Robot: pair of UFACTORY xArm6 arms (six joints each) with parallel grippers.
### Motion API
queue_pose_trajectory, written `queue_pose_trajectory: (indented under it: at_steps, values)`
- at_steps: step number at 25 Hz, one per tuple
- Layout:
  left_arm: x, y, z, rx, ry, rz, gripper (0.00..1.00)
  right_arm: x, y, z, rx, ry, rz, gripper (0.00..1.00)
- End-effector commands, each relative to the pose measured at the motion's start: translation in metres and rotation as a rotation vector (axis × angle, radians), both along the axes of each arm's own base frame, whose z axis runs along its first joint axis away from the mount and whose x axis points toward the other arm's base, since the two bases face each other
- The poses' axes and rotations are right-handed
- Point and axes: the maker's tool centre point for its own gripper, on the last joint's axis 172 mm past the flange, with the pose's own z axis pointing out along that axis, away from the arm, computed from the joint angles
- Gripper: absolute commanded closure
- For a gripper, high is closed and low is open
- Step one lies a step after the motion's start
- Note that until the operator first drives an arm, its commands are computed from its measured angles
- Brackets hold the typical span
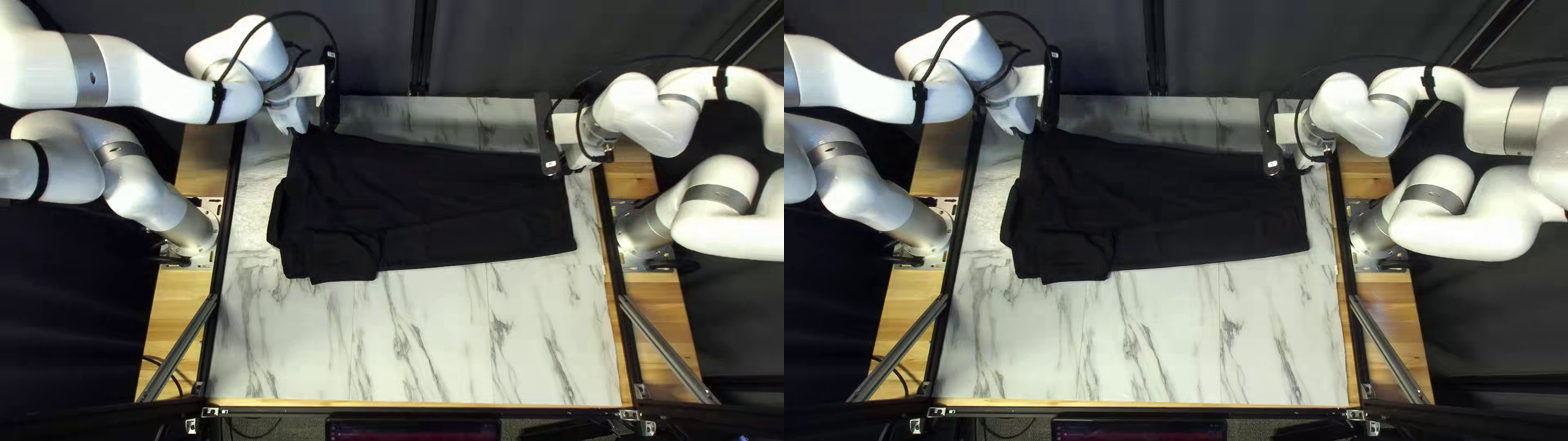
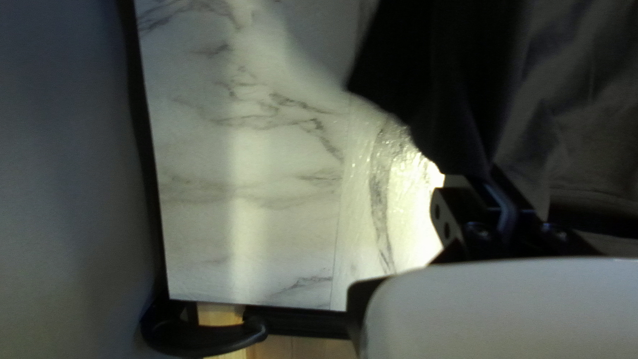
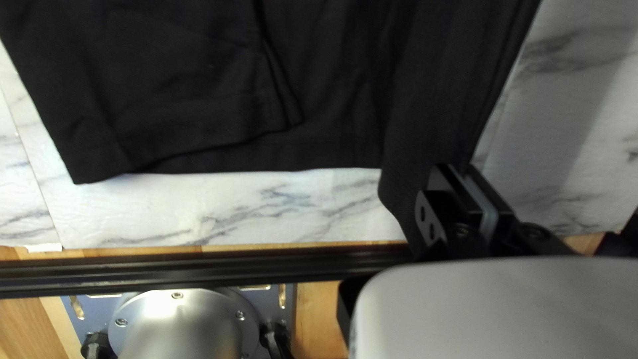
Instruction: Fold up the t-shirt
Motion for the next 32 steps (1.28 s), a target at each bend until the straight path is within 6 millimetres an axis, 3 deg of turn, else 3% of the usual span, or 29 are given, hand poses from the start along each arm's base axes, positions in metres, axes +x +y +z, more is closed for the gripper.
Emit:
queue_pose_trajectory:
  at_steps: [1,11,21,32]
  values:
    - [-0.001,-0.008,-0.01,0.011,-0.002,-0.029,1.0,0.002,0.008,-0.007,0.005,0.003,0.005,1.0]
    - [0.009,-0.032,-0.033,0.008,0.025,-0.113,1.0,-0.007,0.027,-0.011,0.012,0.009,-0.004,1.0]
    - [-0.002,-0.059,-0.045,0.014,0.051,-0.136,0.99,0.005,0.042,-0.022,0.018,0.011,0.009,1.0]
    - [0.004,-0.086,-0.055,0.047,0.112,-0.152,0.97,0.009,0.056,-0.035,0.037,0.014,0.021,1.0]
